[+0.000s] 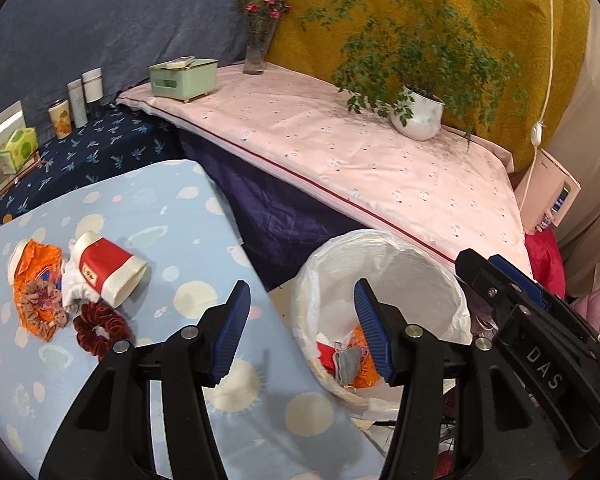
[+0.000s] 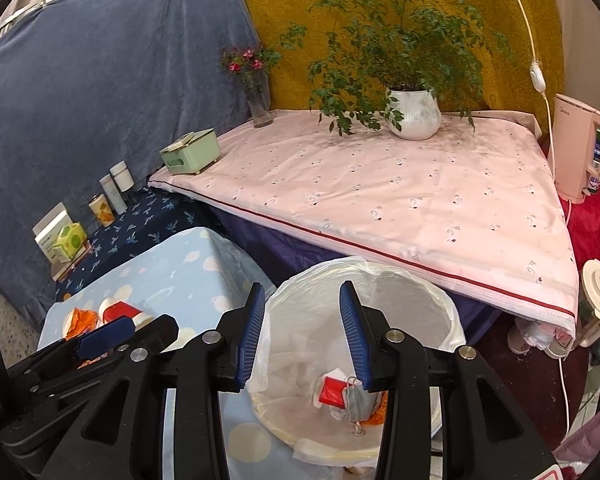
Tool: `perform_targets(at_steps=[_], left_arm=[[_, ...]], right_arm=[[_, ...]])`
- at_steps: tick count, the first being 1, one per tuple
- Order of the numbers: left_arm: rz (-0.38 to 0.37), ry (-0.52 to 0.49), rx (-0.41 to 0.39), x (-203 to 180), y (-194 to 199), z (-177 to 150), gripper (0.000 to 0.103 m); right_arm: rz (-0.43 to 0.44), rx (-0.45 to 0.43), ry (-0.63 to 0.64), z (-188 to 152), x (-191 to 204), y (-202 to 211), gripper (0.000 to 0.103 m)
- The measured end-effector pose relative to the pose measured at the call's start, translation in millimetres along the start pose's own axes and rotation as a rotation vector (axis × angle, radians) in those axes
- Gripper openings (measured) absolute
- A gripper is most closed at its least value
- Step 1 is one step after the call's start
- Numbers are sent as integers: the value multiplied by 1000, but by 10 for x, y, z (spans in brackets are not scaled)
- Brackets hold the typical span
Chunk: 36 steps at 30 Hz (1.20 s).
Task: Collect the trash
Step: 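Move both open tools back over the remaining trash, then grasp the beige scrunchie with the left tool while the right tool grasps the dark-red scrunchie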
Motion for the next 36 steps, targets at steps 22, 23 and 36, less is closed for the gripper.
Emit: perform_targets(at_steps=[22, 23, 36], left_arm=[[179, 272, -12, 1758, 168, -48, 55], [189, 285, -12, 1843, 176, -55, 55], [292, 434, 16, 2927, 99, -166, 55]], right_arm=[[153, 111, 174, -235, 1426, -443, 39], [159, 117, 181, -254, 1485, -466, 39], [241, 234, 254, -554, 2278, -996, 39]])
Point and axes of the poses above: each gripper's, at about its wrist camera, not at the fingertips, and y roughly against the way its jaws point, x to its left, z to its top, the point moved 1 cm from there along -y, roughly the way its jaws point, and after that the axes turned 11 degrees about y, right-handed, at the moved point
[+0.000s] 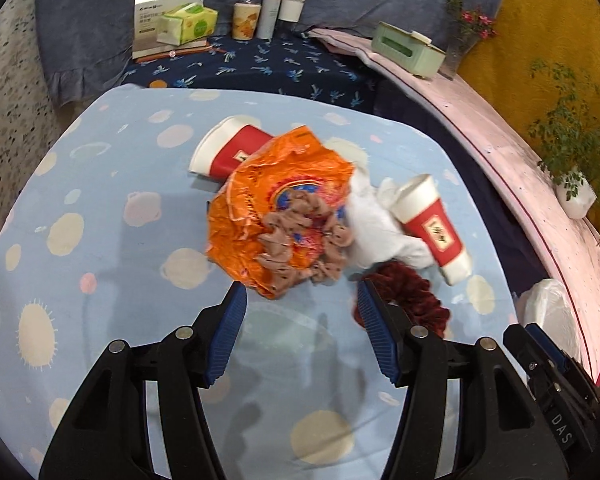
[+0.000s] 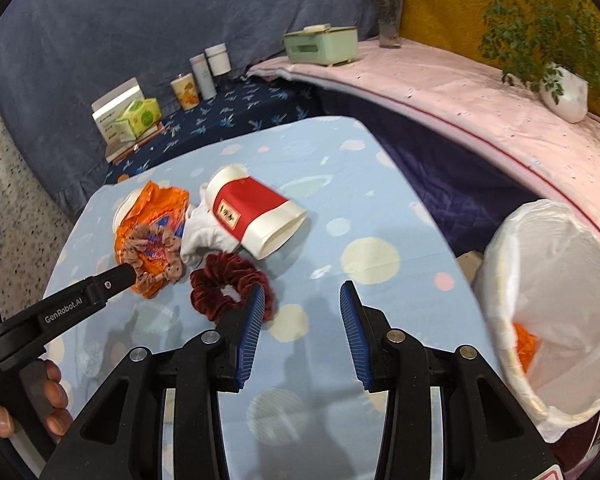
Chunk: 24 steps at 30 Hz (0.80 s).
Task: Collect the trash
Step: 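Grasp the beige scrunchie with the left tool while the right tool grasps the dark-red scrunchie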
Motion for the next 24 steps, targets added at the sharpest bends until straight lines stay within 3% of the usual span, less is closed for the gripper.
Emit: perform_targets(at_steps=[9, 17, 18, 22, 24], left_arm=[[-17, 18, 33, 124, -291, 153, 51], [-44, 1, 77, 117, -467, 176, 17], [-44, -4, 78, 115, -471, 167, 16], [-42, -21, 65, 100, -437, 140, 12], [-44, -28, 57, 83, -392, 133, 12]], right_arm=[[18, 58, 2, 74, 179, -448, 39], [44, 108, 5, 53, 275, -739, 39], [46, 112, 5, 40, 282, -757, 38], [73, 126, 7, 8, 308, -806, 20], [79, 118, 12, 4, 313, -777, 17]])
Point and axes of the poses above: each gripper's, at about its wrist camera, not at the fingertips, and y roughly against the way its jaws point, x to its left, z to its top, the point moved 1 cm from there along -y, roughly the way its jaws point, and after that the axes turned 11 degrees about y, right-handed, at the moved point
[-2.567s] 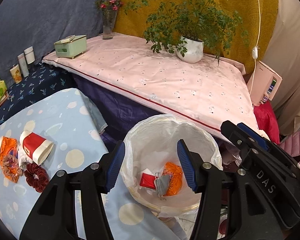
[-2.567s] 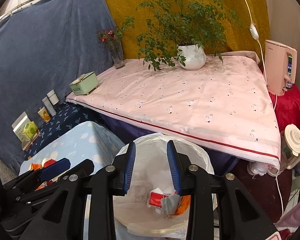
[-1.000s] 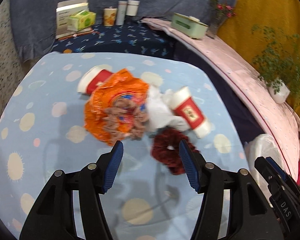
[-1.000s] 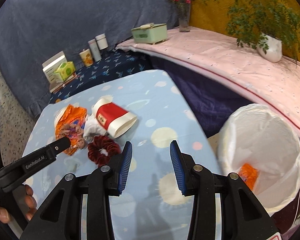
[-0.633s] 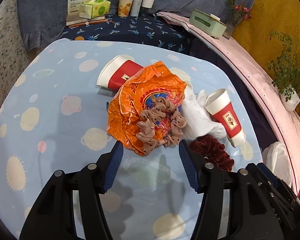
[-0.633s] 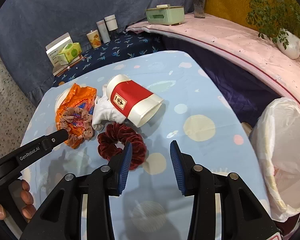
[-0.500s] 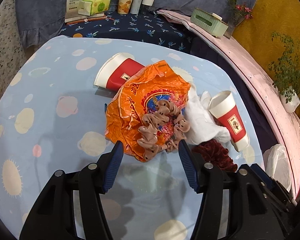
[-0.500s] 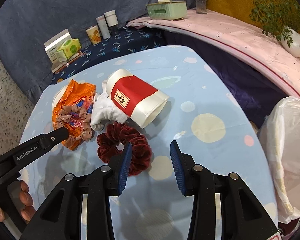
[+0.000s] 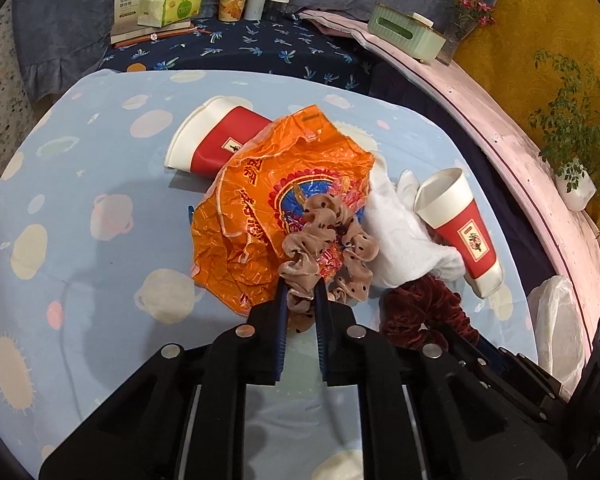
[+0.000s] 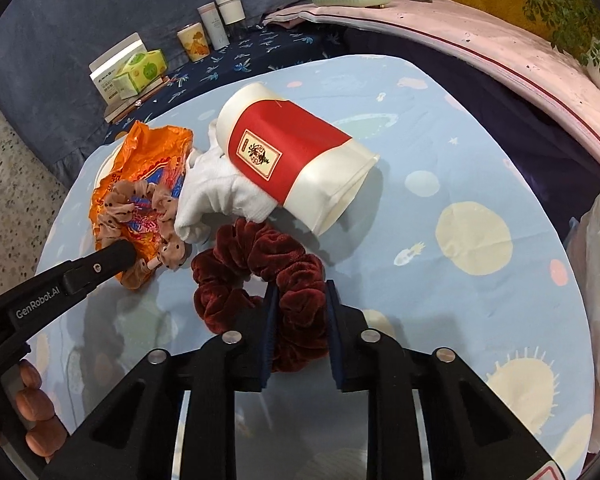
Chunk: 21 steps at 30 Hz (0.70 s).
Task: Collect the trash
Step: 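Grasp the beige scrunchie with the left tool while the right tool grasps the dark-red scrunchie, then lift both scrunchies and carry them over the white bin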
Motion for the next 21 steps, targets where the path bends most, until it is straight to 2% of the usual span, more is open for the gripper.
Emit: perform_targets(at_steps=[8, 14, 21], left_arm=[[-35, -32, -55, -200, 356, -19, 11], [-82, -66, -117, -465, 763, -35, 10], [-153, -123, -169, -938, 1195, -104, 11]], right_arm=[[24, -91, 11, 29, 23, 408, 15], [27, -197, -3, 100, -82, 961, 14], [-9, -325, -21, 207, -363, 1654, 14]])
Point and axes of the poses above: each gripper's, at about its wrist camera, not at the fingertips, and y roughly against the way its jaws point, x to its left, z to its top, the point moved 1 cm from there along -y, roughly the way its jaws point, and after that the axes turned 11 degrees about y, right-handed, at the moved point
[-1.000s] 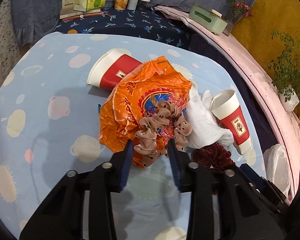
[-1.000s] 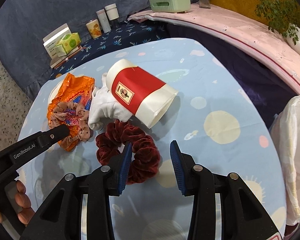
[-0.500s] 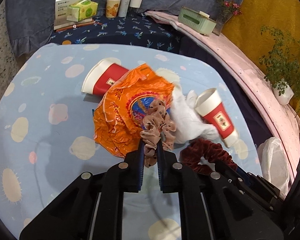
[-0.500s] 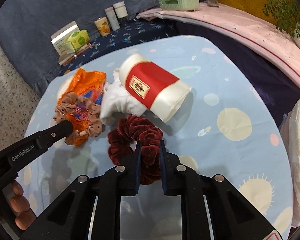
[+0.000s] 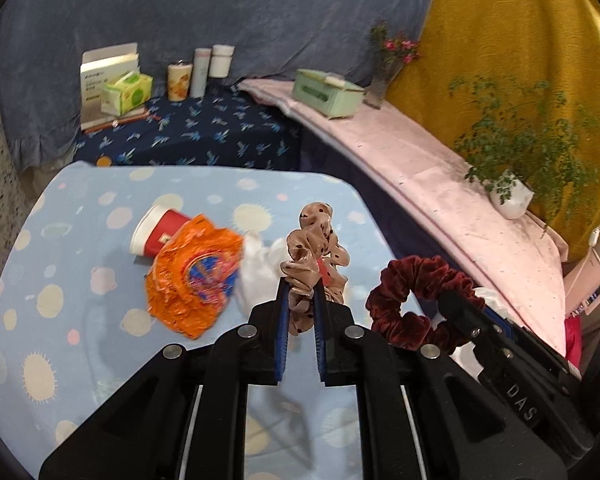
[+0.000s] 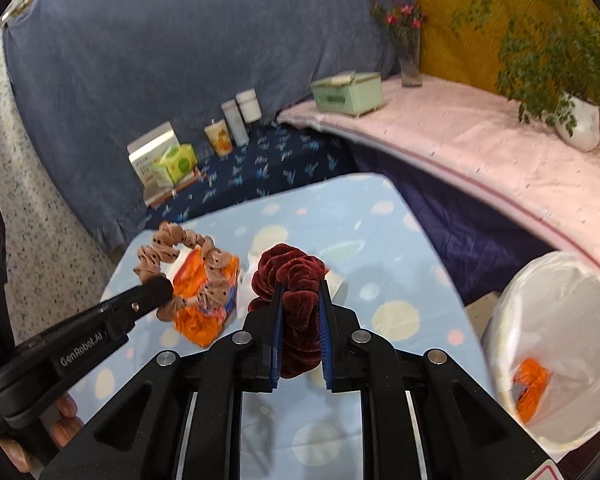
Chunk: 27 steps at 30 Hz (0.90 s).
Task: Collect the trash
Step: 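Lift both scrunchies and carry them over the white bin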
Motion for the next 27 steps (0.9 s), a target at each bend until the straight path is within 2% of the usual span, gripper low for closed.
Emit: perform_targets(at_steps=[4, 13, 20, 27], left_arm=[[-44, -46, -15, -380, 128, -35, 11], [-131, -148, -20, -1189, 266, -223, 11], [-180, -221, 4, -1695, 227, -432, 11], [-209, -277, 47, -2040, 94, -674, 11]], right_arm=[[-41, -63, -7, 124, -234, 358, 14], [-136, -147, -52, 154, -820, 986, 14], [-205, -158, -104, 36, -1247, 1212, 14], [-264, -144, -159, -150, -1634, 1292, 14]])
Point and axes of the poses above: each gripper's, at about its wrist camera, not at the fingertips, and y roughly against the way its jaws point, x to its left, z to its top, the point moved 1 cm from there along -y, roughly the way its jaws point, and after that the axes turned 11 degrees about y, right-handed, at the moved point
